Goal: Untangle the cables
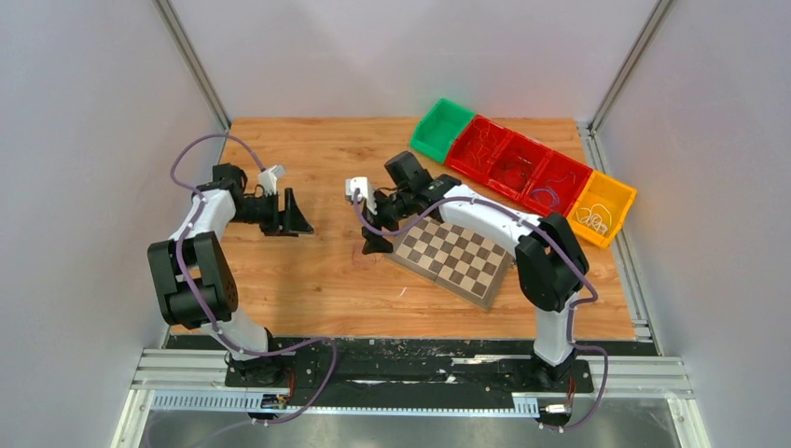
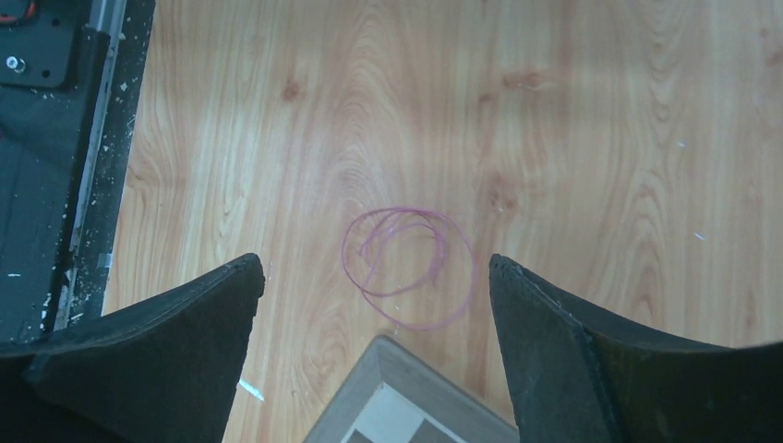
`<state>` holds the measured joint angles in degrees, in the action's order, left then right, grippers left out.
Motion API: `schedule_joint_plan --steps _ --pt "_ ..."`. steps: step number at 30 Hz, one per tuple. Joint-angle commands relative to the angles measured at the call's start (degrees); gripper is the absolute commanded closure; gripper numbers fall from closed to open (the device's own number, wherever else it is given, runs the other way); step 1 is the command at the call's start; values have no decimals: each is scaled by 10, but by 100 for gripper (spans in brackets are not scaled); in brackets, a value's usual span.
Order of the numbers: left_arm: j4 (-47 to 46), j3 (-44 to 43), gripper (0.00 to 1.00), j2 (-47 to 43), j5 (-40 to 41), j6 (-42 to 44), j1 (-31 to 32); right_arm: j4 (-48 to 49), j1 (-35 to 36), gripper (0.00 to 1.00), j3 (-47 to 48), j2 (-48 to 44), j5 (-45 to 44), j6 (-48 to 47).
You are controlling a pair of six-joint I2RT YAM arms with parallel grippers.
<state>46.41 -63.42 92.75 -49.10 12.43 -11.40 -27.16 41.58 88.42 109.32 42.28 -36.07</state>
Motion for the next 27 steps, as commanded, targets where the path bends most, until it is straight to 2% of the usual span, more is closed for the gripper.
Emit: schedule_joint_plan --steps 1,2,4,12,17,19,23,27 --pt "3 -15 13 -21 -20 -25 -19 4 23 7 7 43 -27 -51" --pt "-3 -13 3 -22 -20 -30 -19 4 27 6 8 51 -33 -55" --pt "-22 -3 0 -27 -20 -45 -20 5 35 6 11 68 -46 -66" --pt "-59 13 0 -38 -21 -79 -20 32 49 8 14 119 -90 -92" --pt "-66 9 0 -38 -23 -88 -20 49 50 19 4 142 -114 -101" --pt "-66 9 0 -39 -24 -87 -20 51 50 31 1 140 -112 -103" --pt "-72 10 0 -39 -27 -89 -20 67 50 65 -2 131 -117 -99" --pt "-72 9 0 -38 -29 -89 -20 69 47 94 27 123 -130 -92"
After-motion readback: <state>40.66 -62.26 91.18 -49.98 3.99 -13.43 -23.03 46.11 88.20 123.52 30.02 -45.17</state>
